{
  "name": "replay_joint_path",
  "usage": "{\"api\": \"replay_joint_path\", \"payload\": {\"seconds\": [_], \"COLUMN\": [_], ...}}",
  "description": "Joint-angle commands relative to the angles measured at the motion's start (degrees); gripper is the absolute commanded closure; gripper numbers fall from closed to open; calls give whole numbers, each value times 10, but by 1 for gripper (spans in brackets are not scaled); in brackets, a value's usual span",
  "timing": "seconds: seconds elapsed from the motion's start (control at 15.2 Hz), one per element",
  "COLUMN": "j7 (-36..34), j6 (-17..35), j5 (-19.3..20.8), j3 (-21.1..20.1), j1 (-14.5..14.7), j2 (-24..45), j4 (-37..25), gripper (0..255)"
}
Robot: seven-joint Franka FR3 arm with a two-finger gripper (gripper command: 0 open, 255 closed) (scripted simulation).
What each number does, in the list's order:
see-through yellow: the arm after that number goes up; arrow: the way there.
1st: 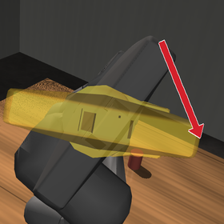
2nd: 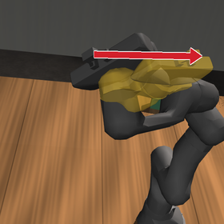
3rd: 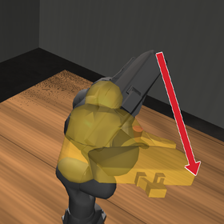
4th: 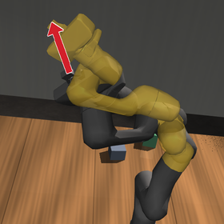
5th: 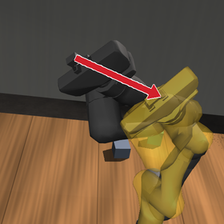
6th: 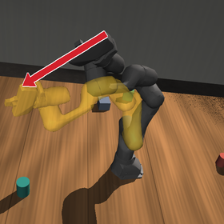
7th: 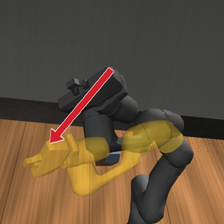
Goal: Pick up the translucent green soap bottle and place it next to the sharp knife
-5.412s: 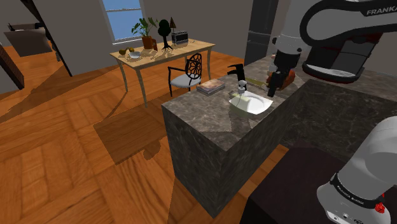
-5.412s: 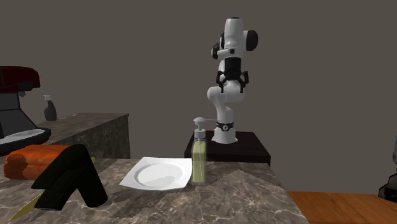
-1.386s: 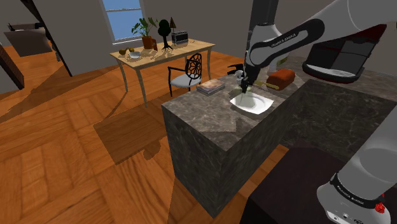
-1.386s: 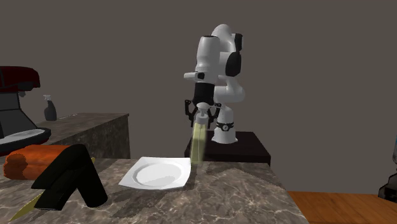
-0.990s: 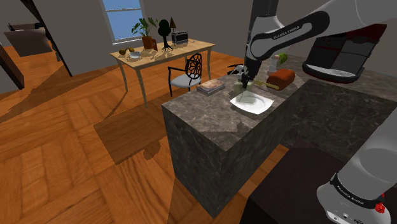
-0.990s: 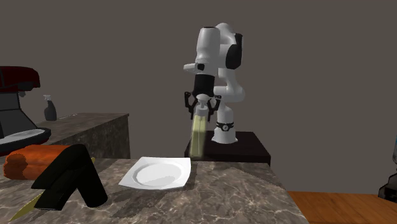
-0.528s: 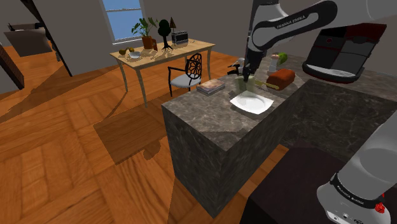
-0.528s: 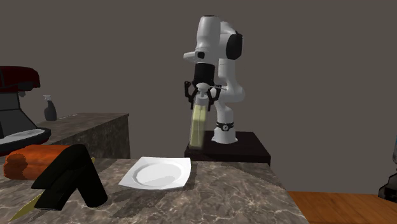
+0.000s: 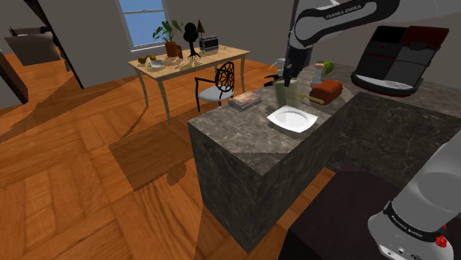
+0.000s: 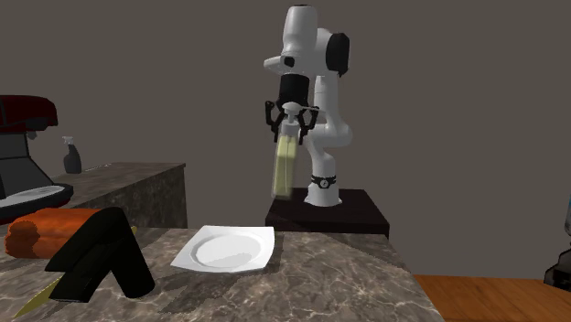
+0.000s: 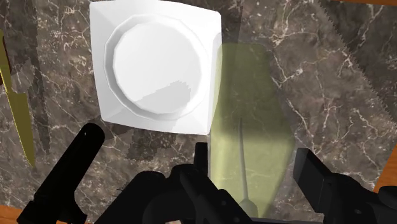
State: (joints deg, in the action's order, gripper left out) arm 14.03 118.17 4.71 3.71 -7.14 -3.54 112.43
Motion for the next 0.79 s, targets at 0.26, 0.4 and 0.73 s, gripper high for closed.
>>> {"api": "replay_joint_path", "payload": {"seconds": [0.26,0.4,0.73], "j7": [3,4,7], "j6": [-49,-64,-102], "j5": [-1,-2,-3], "j3": [0,0,-1], "j1": [0,0,1], "j2": [-6,-6,-5], "j4": [-43,-58,-98], "gripper": [255,255,255]}}
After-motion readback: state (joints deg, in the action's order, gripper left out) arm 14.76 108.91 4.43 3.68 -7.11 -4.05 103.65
